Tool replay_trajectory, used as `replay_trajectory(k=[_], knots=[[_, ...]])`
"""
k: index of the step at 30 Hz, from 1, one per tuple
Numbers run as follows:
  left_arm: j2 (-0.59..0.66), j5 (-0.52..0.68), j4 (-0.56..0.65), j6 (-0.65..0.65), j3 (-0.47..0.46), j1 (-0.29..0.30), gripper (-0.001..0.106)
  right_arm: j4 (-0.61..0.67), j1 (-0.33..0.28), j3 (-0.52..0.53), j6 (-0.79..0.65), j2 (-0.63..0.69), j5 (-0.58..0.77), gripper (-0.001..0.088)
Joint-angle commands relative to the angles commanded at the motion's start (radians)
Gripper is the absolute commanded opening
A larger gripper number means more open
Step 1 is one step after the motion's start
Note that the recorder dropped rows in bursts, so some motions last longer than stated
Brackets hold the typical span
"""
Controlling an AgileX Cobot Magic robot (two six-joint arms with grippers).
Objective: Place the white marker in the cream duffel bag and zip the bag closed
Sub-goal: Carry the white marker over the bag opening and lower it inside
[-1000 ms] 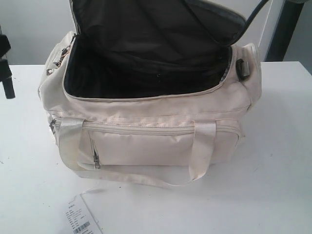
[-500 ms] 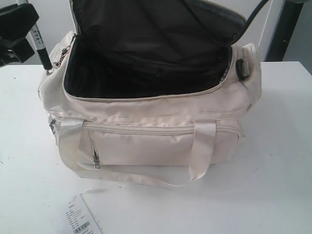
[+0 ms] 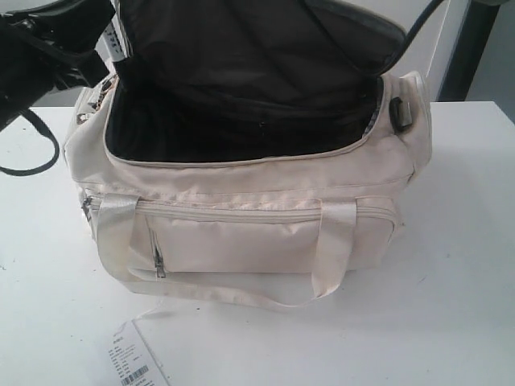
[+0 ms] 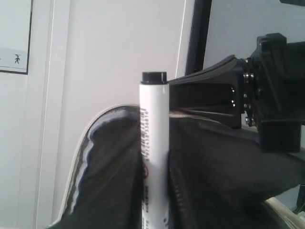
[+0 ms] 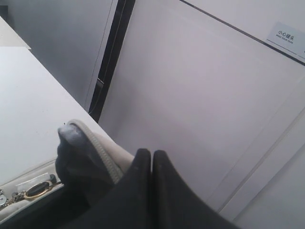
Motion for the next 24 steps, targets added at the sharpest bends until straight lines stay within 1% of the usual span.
replay_trajectory(k=[5,7,8,10,13,15,16,17,21,23,24], knots=[[0.041,-0.001,0.007,-0.016,-0.028,0.000,0.000,0.000,0.000,0.000,0.000,0.000,0.000,0.0000],[0.055,0.019,0.027,-0.018,-0.043,0.000,0.006,0.000,0.000,0.000,0.000,0.000,0.000,0.0000],[0.063,0.029,0.048,-0.018,-0.053,0.000,0.011,0.000,0.000,0.000,0.000,0.000,0.000,0.0000],[0.079,0.032,0.089,-0.018,-0.069,0.000,0.026,0.000,0.000,0.000,0.000,0.000,0.000,0.0000],[0.096,0.034,0.100,-0.024,-0.083,0.000,0.047,0.000,0.000,0.000,0.000,0.000,0.000,0.0000],[0.103,0.036,0.093,-0.034,-0.086,0.000,0.058,0.000,0.000,0.000,0.000,0.000,0.000,0.0000],[0.103,0.036,0.088,-0.034,-0.086,0.000,0.062,0.000,0.000,0.000,0.000,0.000,0.000,0.0000],[0.103,0.044,0.088,-0.034,-0.086,0.000,0.064,0.000,0.000,0.000,0.000,0.000,0.000,0.0000],[0.103,0.066,0.085,-0.046,-0.086,0.000,0.061,0.000,0.000,0.000,0.000,0.000,0.000,0.0000],[0.098,0.084,0.085,-0.057,-0.086,0.000,0.056,0.000,0.000,0.000,0.000,0.000,0.000,0.0000],[0.088,0.100,0.088,-0.059,-0.086,0.000,0.049,0.000,0.000,0.000,0.000,0.000,0.000,0.0000]])
